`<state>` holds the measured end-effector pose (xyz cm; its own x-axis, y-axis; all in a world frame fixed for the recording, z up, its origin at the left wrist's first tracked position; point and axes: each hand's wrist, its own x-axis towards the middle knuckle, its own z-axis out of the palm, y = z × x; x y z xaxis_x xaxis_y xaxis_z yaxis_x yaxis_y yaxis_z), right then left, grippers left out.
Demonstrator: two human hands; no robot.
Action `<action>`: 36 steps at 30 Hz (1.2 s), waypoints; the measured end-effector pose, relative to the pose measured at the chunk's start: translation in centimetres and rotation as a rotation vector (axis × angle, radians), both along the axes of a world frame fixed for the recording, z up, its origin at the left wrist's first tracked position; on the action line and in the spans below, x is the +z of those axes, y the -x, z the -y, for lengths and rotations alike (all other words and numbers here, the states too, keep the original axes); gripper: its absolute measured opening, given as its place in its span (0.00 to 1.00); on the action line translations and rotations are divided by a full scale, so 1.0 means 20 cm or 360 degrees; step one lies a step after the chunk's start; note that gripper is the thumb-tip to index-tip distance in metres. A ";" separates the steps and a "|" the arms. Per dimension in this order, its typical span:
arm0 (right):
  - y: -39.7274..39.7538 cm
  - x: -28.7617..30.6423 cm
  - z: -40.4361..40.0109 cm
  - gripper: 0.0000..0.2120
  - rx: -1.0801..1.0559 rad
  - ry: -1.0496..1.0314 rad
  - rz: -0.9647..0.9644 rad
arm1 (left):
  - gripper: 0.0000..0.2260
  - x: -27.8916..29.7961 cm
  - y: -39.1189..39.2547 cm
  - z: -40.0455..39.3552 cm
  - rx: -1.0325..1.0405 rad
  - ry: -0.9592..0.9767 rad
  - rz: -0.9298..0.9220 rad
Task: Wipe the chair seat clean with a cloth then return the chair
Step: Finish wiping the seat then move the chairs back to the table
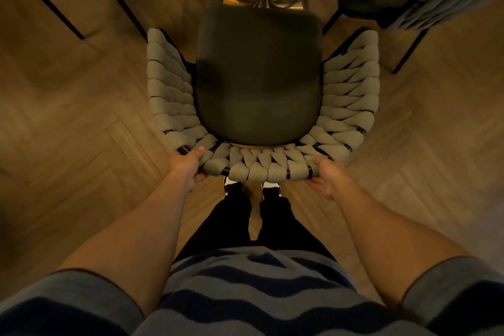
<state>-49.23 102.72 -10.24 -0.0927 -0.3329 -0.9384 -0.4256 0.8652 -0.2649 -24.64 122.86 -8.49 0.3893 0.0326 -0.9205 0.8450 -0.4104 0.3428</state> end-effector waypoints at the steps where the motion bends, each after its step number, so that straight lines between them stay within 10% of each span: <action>1: 0.01 0.02 0.00 0.14 0.0032 0.0008 -0.0012 | 0.17 0.00 0.01 0.00 0.0004 0.0011 0.0007; 7: 0.10 0.10 -0.02 0.12 0.0493 0.0023 -0.0147 | 0.21 0.02 0.08 -0.07 -0.0001 -0.0021 0.0092; 12: 0.06 0.20 -0.06 0.09 0.1110 -0.0101 -0.0069 | 0.03 0.10 0.14 -0.12 0.0025 -0.0217 0.0232; 20: -0.33 0.24 -0.20 0.07 0.1960 0.0074 0.0272 | 0.03 0.20 0.23 -0.28 -0.0842 -0.0068 0.0317; 36: -1.41 0.27 -0.99 0.07 0.2971 0.0326 0.0388 | 0.07 0.15 -0.23 -1.36 -0.0382 -0.0223 0.0247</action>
<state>-21.07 122.59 -4.80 0.5797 0.0704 -0.8118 -0.5949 -0.6442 -0.4807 -19.99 149.96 -5.40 0.5368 0.0452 -0.8425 0.6601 -0.6444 0.3860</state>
